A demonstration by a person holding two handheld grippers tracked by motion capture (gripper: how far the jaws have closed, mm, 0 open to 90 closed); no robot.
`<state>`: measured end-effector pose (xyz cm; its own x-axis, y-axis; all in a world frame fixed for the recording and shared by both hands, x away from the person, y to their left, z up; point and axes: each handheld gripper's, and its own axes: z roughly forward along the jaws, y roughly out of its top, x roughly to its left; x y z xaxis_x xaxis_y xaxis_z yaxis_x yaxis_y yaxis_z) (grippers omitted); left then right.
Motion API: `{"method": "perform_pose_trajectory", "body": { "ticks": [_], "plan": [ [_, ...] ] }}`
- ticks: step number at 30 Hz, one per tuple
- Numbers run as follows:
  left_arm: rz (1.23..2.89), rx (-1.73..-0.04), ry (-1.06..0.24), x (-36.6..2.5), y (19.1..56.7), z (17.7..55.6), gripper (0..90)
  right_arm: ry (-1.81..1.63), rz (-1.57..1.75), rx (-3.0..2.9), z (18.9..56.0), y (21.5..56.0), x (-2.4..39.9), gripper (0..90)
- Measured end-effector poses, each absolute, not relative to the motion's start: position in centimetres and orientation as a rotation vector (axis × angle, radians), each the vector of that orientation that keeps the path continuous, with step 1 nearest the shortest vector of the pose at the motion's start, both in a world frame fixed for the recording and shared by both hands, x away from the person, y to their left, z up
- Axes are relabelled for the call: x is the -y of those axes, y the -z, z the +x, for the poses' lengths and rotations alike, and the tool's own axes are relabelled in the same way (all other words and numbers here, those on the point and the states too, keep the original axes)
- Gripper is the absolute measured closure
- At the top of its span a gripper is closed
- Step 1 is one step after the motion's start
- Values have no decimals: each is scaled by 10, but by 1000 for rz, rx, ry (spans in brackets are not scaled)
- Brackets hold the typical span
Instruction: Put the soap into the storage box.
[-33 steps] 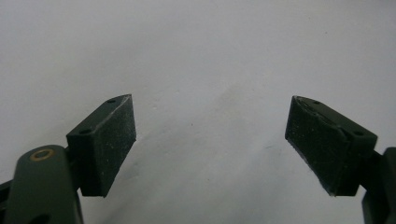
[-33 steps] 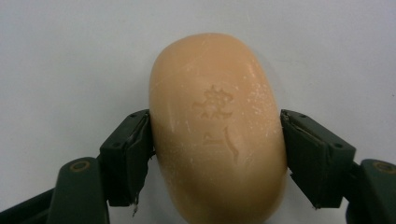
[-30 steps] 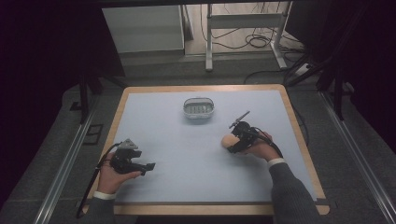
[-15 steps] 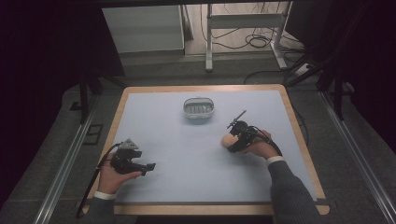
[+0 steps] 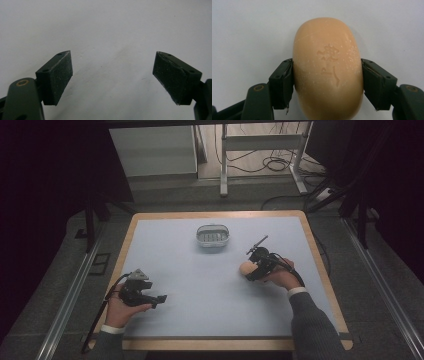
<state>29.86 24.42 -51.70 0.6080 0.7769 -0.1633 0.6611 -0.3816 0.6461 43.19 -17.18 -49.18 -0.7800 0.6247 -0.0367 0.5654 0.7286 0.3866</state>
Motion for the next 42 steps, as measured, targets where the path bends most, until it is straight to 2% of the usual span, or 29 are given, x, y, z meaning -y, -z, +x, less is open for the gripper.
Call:
{"method": "perform_pose_trajectory", "body": {
  "ticks": [20,42],
  "plan": [
    [2144,-1124,-211,-244,517,299,165,-632,942,-2726,431,456,174,319],
    [2149,-1120,-205,-245,517,299,162,-661,907,-2695,451,426,161,319]
  ]
}}
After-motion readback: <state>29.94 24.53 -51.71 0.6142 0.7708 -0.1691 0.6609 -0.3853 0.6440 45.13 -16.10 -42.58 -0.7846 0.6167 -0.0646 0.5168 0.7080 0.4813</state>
